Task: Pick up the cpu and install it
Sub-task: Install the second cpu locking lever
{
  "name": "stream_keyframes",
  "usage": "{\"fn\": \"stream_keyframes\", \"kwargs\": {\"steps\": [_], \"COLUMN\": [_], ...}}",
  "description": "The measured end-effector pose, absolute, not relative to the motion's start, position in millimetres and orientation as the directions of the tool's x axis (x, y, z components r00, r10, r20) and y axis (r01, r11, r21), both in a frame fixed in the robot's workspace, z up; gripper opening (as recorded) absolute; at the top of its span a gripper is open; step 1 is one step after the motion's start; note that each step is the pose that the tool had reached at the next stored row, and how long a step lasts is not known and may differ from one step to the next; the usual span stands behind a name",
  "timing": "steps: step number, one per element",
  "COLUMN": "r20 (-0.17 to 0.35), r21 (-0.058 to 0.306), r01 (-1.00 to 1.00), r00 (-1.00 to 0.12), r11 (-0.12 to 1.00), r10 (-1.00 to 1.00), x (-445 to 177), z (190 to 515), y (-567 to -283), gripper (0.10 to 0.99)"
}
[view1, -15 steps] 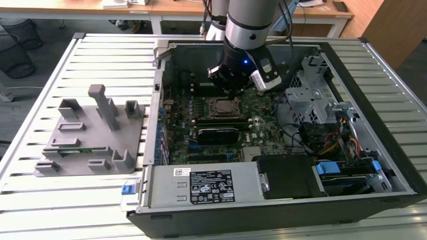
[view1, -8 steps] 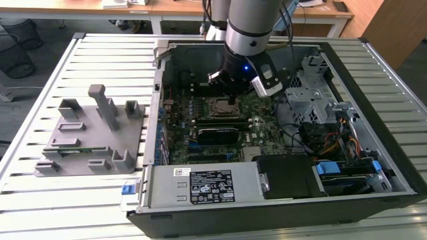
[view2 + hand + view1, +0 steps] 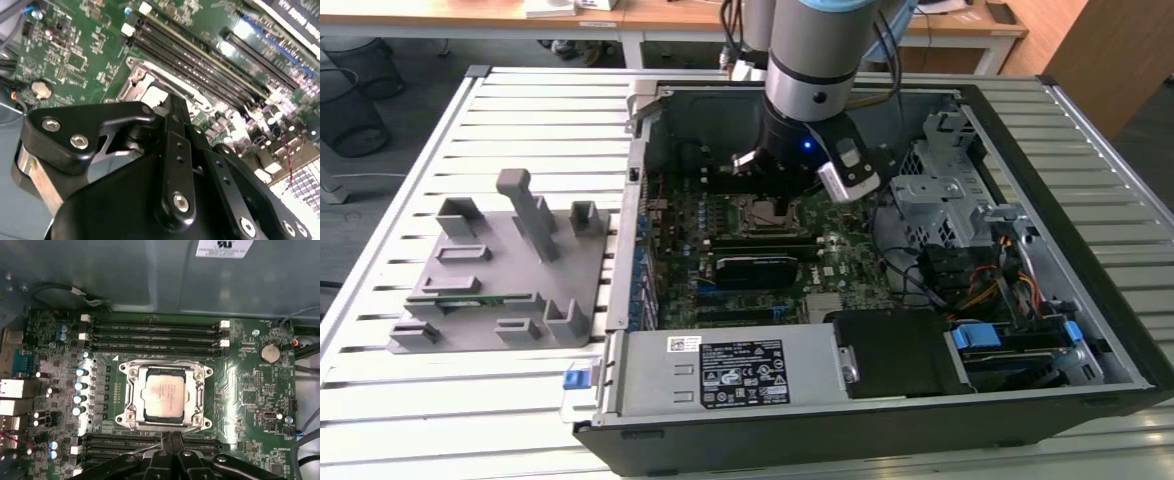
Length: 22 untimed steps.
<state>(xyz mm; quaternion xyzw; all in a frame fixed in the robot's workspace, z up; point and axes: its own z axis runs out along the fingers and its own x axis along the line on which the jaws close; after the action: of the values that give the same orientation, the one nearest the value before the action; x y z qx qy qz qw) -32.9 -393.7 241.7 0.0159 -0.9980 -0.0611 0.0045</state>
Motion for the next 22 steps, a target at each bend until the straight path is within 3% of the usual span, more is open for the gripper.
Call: {"fn": "stream_keyframes", "kwargs": {"steps": [22], "r20": [0.003], "r21": [0.125], "r01": [-0.036], "r00": [-0.999], "r11": [0.992], "r10": [-0.037], "x": [-59.0], "z": [233.3], "y": [-402.2], "gripper": [0.106]}}
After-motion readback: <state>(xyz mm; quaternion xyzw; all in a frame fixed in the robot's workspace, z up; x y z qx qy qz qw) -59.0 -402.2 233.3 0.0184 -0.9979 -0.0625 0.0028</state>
